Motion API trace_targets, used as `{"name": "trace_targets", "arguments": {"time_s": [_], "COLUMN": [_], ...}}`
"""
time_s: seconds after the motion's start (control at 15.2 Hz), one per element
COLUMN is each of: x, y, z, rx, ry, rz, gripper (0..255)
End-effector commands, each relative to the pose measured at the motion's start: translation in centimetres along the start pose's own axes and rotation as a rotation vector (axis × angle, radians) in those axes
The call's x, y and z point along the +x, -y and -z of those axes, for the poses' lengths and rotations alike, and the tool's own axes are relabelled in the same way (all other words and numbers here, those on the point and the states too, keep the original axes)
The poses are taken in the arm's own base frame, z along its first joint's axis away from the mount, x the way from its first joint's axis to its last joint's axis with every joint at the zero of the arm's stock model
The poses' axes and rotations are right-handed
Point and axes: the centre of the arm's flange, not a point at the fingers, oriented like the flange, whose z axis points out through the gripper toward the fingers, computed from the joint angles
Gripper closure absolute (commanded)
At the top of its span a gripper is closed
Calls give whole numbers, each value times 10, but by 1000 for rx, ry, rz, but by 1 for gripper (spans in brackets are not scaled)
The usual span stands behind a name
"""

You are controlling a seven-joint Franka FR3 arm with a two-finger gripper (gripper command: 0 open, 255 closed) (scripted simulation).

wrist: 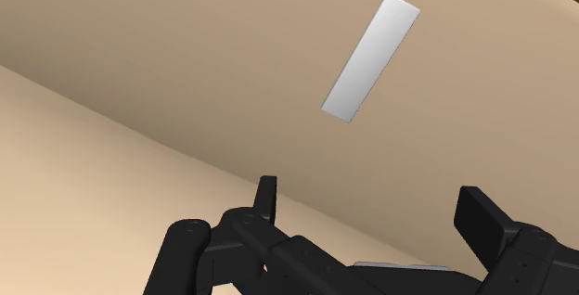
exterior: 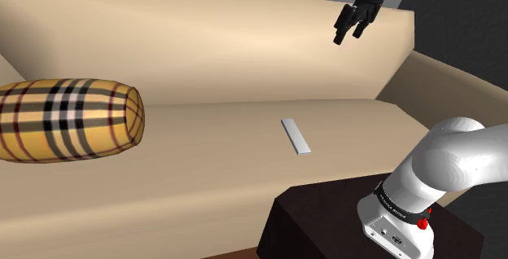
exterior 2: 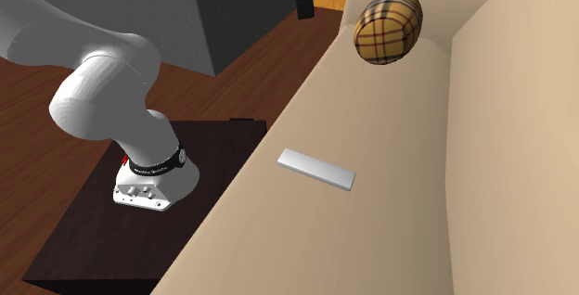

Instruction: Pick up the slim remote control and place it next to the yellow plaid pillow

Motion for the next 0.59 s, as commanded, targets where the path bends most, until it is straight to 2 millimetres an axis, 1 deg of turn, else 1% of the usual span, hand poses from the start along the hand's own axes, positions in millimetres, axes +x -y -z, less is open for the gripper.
{"name": "trace_targets", "arguments": {"time_s": [0.0,0.53], "x": [0,11], "y": [0,12], "z": [0,-105], "rx": [0,18], "ry": [0,48], "rz": [0,-63], "gripper": [0,0]}}
